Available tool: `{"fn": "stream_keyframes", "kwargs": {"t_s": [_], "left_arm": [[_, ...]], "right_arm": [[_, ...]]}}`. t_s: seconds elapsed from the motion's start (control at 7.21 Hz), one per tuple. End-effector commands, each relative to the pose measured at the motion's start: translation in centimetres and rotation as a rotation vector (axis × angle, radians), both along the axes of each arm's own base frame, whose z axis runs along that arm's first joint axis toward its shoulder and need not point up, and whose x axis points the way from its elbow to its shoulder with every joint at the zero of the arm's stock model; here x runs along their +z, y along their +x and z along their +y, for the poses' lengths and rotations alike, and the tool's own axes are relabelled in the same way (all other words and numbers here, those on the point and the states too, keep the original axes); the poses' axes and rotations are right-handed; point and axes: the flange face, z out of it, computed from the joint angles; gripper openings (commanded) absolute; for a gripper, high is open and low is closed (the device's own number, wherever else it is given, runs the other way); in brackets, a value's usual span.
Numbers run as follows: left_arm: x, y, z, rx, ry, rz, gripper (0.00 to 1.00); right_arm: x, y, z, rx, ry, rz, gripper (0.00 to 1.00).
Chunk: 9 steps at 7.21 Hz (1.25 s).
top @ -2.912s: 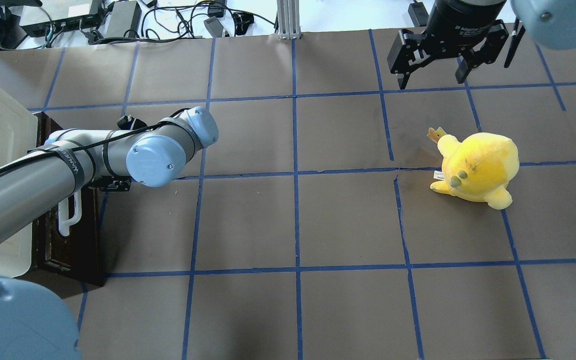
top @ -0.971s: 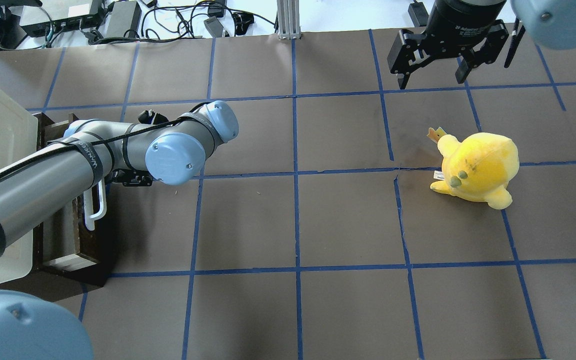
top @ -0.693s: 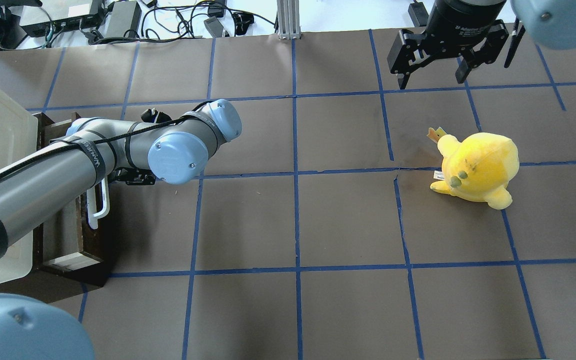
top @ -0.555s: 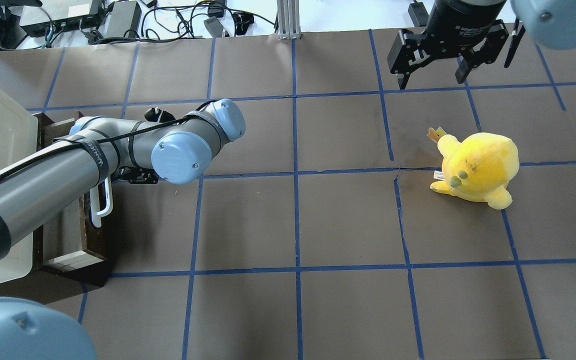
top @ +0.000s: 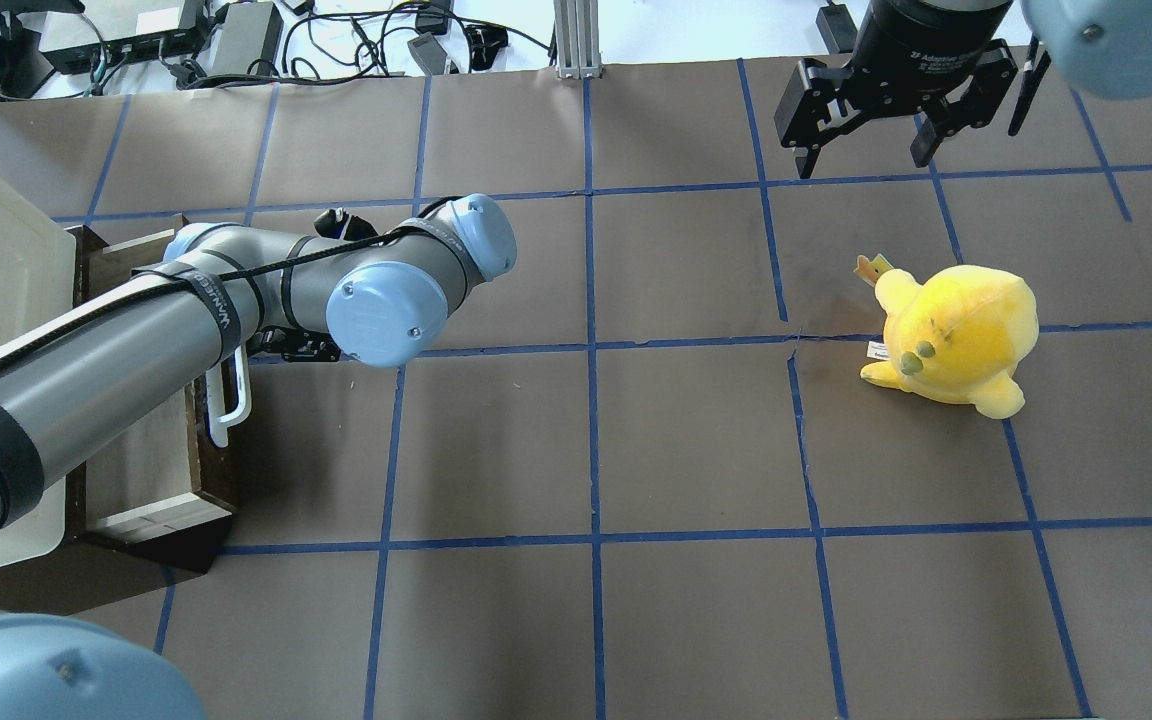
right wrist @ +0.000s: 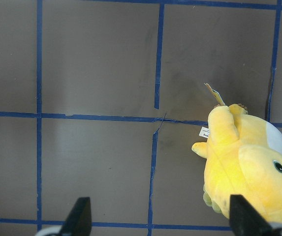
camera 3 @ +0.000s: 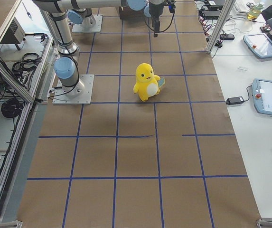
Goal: Pull drawer sideways
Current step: 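Pull the white handle with the left gripper, sliding the drawer outward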
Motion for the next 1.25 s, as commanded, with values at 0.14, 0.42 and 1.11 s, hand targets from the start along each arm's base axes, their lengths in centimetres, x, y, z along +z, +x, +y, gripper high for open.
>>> {"fn": "stream_keyframes", "kwargs": {"t_s": [0.14, 0.42, 1.11], "left_arm": [[0.09, -0.11, -0.04, -0.004, -0.002, -0.002, 0.23], [0.16, -0.36, 0.05, -0.006, -0.005, 0.001, 0.29], [0.7, -0.5, -0.14, -0.008, -0.022, 0.009, 0.59]], "right_arm": [[0.0, 0.0, 0.0, 0.0, 0.0, 0.0, 1.0], [0.0, 0.0, 0.0, 0.0, 0.0, 0.0, 1.0], [0.0, 0.0, 0.0, 0.0, 0.0, 0.0, 1.0]]}}
